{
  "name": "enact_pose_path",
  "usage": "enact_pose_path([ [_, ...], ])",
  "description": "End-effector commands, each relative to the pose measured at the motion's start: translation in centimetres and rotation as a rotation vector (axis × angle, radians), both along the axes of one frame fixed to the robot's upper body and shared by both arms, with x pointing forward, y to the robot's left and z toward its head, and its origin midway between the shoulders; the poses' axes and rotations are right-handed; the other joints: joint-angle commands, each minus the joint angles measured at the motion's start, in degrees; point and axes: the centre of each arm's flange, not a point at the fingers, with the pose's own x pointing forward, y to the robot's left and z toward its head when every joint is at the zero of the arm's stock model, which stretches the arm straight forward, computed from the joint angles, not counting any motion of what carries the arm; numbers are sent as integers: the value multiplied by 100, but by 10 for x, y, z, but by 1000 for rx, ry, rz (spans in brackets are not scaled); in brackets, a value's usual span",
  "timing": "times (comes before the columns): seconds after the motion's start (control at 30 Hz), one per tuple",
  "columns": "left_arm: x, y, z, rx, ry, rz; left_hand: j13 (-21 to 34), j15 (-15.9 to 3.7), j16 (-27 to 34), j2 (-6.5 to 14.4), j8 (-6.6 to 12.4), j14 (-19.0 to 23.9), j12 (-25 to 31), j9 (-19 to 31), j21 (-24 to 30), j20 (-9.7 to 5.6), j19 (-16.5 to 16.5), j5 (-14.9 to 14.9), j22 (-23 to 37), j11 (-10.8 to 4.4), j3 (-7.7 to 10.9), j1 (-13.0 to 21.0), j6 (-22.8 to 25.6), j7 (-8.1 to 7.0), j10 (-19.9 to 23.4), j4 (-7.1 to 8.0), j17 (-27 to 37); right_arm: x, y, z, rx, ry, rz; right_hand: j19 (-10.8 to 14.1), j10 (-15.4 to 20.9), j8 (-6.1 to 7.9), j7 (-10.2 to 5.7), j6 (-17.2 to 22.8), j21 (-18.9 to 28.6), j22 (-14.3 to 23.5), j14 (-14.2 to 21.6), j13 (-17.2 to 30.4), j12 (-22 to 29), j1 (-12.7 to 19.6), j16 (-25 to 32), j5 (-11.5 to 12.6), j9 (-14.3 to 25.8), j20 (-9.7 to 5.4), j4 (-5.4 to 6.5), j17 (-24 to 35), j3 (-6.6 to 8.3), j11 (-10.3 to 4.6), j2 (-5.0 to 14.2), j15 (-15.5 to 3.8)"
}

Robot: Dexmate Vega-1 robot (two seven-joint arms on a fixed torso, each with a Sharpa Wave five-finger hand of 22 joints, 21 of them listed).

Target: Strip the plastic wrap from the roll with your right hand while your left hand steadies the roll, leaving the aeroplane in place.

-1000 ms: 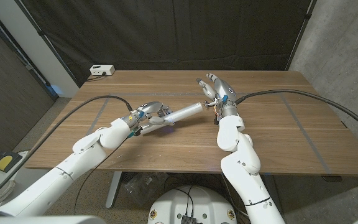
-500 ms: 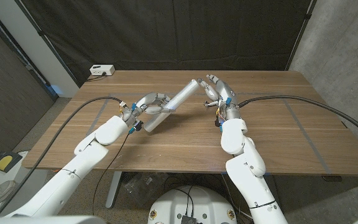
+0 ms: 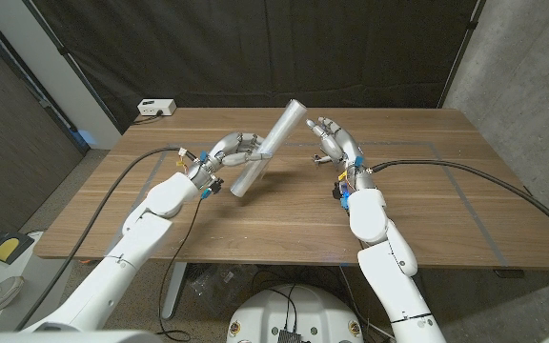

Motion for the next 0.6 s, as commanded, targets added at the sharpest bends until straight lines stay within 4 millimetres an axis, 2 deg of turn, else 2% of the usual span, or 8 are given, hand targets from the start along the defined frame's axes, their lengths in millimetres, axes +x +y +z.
enact_pose_path([
  [0.03, 5, -21, 5, -87, 105, -245, 1131, -1063, -2, 580, 633, 760, 513, 822, 27, -511, -30, 95, 15, -339, 241, 572, 83, -29, 188, 230, 32, 3, -17, -17, 80, 10, 101, 27, -82, -21, 59, -97, -8, 26, 0, 24, -39, -16, 3, 11, 30, 58, -22, 8, -32, 50, -34, 80],
  [0.17, 5, -27, 6, -96, 128, -300, 1149, -1061, -15, 578, 635, 760, 512, 838, 31, -507, -39, 96, 12, -348, 247, 572, 58, -25, 163, 238, 63, 5, -21, -23, 102, 32, 124, 20, -196, -18, 161, -188, -25, 24, -38, 24, -69, -9, -8, 19, 31, 77, -46, 0, -52, 155, -68, 139],
  [0.37, 5, -37, 5, -101, 161, -375, 1157, -1062, -29, 573, 643, 766, 518, 837, 38, -507, -43, 96, 8, -348, 256, 574, 71, -46, 173, 246, 103, 11, -28, -32, 133, 82, 157, 1, -291, -22, 185, -279, -45, 24, -87, 25, -88, -41, -18, 20, 30, 100, -50, 1, -91, 170, -116, 195],
  [0.6, 5, -45, 3, -104, 180, -415, 1176, -1059, -54, 566, 647, 770, 529, 834, 49, -499, -54, 94, 7, -346, 265, 572, 72, -52, 182, 258, 157, 20, -36, -43, 169, 157, 204, -41, -290, 15, 199, -253, -73, 26, -123, 26, -65, -142, -14, 22, 30, 194, -19, 11, -164, 201, -181, 268],
])
